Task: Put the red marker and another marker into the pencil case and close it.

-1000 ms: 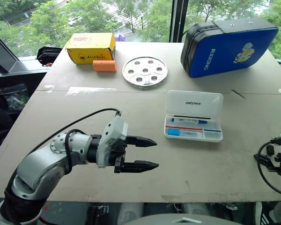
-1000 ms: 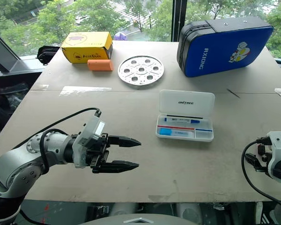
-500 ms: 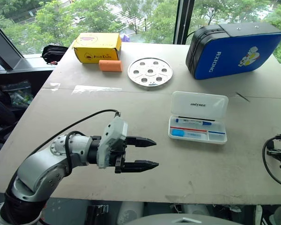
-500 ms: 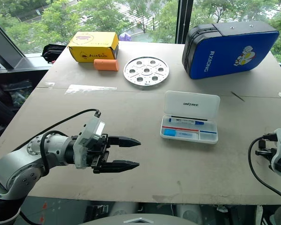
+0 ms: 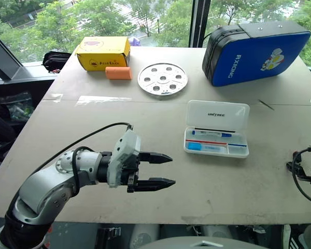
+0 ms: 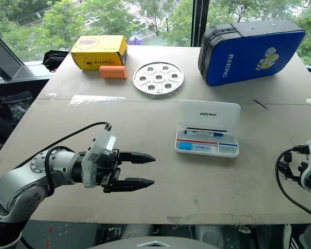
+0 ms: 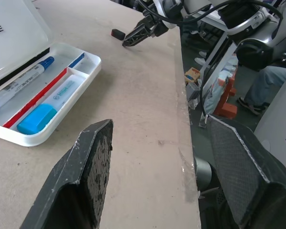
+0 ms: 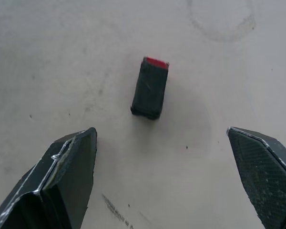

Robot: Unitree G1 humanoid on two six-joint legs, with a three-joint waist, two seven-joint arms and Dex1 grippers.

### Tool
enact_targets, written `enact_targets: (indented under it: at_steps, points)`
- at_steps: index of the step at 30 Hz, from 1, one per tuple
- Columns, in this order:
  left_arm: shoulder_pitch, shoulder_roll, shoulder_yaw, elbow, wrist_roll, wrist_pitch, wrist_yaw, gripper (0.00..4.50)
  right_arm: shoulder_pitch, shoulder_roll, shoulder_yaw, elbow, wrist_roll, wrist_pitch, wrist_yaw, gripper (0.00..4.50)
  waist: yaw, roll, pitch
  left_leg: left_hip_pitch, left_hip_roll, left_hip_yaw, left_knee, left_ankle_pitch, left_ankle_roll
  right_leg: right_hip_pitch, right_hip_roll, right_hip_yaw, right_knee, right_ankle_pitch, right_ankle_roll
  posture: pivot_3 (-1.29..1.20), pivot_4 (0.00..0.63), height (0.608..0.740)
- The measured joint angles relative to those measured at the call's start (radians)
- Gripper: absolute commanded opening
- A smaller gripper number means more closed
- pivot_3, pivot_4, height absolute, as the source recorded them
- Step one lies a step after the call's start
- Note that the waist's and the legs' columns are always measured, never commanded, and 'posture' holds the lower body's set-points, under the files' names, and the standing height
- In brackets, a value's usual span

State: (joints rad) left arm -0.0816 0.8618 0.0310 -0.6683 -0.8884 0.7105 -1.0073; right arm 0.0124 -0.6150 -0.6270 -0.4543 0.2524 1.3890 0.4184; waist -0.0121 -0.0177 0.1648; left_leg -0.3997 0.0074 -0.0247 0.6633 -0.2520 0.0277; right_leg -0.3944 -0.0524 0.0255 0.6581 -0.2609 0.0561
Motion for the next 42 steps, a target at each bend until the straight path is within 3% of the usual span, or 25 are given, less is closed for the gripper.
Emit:
enact_targets:
  at_steps: [5, 6, 10, 11, 16, 20, 25, 30, 34, 37, 42]
  points:
    - [-0.003, 0.013, 0.002, -0.018, -0.017, 0.0, -0.019, 3.14, -0.062, 0.0, 0.025, 0.062, 0.002, -0.031, -0.018, 4.44, 0.001, 0.002, 0.001, -0.001, 0.0, -0.001, -0.002, 0.0, 0.0, -0.001, 0.0, 0.0, 0.0, 0.001, 0.002, 0.0, 0.15, 0.74]
    - [-0.003, 0.014, 0.002, -0.02, -0.018, 0.0, -0.022, 3.14, -0.075, 0.0, 0.038, 0.092, 0.001, -0.044, -0.024, 4.22, 0.001, 0.002, 0.001, 0.0, 0.0, 0.0, -0.002, 0.0, 0.0, -0.001, 0.0, 0.0, 0.0, 0.001, 0.002, 0.0, 0.15, 0.74]
    - [-0.003, 0.015, 0.002, -0.022, -0.018, -0.002, -0.024, 3.14, -0.105, -0.002, 0.055, 0.157, 0.005, -0.086, -0.028, 3.0, 0.001, 0.001, 0.001, 0.0, 0.0, -0.001, -0.002, 0.0, 0.0, -0.001, 0.0, 0.0, 0.0, 0.001, 0.002, 0.0, 0.15, 0.74]
    - [-0.001, 0.015, 0.002, -0.023, -0.018, -0.003, -0.026, 3.14, -0.105, -0.003, 0.059, 0.159, 0.008, -0.091, -0.028, 2.31, 0.002, 0.001, 0.0, 0.0, 0.0, -0.001, -0.002, 0.0, 0.0, 0.0, 0.0, 0.0, 0.0, 0.001, 0.002, 0.0, 0.15, 0.74]
    - [0.008, 0.017, 0.006, -0.03, -0.018, -0.021, -0.045, 3.14, -0.086, -0.01, 0.064, 0.159, 0.03, -0.109, -0.023, 0.03, 0.012, -0.001, 0.0, 0.0, -0.001, 0.0, -0.002, 0.0, 0.0, 0.001, -0.001, 0.0, -0.001, 0.0, 0.001, 0.0, 0.15, 0.74]
    - [0.009, 0.015, 0.019, -0.03, -0.019, -0.025, -0.043, 3.14, -0.056, -0.044, 0.052, 0.143, 0.066, -0.1, 0.012, 0.01, 0.02, 0.001, 0.0, 0.0, -0.001, -0.001, -0.002, 0.0, 0.0, 0.0, -0.001, 0.0, -0.001, 0.001, 0.002, 0.0, 0.15, 0.74]
    - [0.003, -0.01, 0.03, -0.03, -0.039, -0.032, -0.034, 3.14, -0.109, -0.05, 0.07, 0.0, 0.218, -0.057, 0.12, 0.01, 0.001, 0.006, 0.003, 0.0, 0.001, -0.001, -0.002, 0.0, 0.0, -0.001, 0.001, 0.0, 0.0, 0.001, 0.002, 0.0, 0.15, 0.74]
    - [0.001, -0.037, 0.045, -0.03, -0.058, -0.042, -0.012, 3.14, -0.221, -0.174, 0.235, -0.083, 0.348, -0.055, 0.243, 0.01, 0.0, 0.006, 0.004, -0.001, 0.001, -0.002, -0.003, 0.0, 0.0, -0.001, 0.002, -0.001, 0.0, 0.001, 0.002, 0.0, 0.15, 0.74]
    - [0.031, -0.04, 0.071, -0.031, -0.062, -0.048, -0.001, 3.14, -0.23, -0.296, 0.379, -0.076, 0.361, -0.158, 0.364, 0.01, 0.005, 0.006, 0.005, -0.002, 0.0, -0.003, -0.004, 0.0, 0.0, -0.002, 0.001, -0.002, -0.001, 0.001, 0.002, 0.0, 0.15, 0.74]
    - [0.079, -0.043, 0.095, -0.043, -0.064, -0.065, 0.001, 3.14, -0.24, -0.411, 0.517, -0.025, 0.296, -0.339, 0.488, 0.01, 0.003, 0.006, 0.005, -0.001, 0.0, -0.002, -0.004, 0.0, 0.0, -0.002, 0.0, -0.003, -0.001, 0.001, 0.002, 0.0, 0.15, 0.74]
    - [0.188, -0.043, 0.138, -0.074, -0.055, -0.103, -0.001, 3.14, -0.296, -0.466, 0.702, 0.118, 0.154, -0.623, 0.646, 0.01, 0.0, 0.006, 0.005, 0.0, 0.001, -0.002, -0.004, 0.0, 0.0, -0.002, 0.0, -0.003, -0.001, 0.001, 0.002, 0.0, 0.15, 0.74]
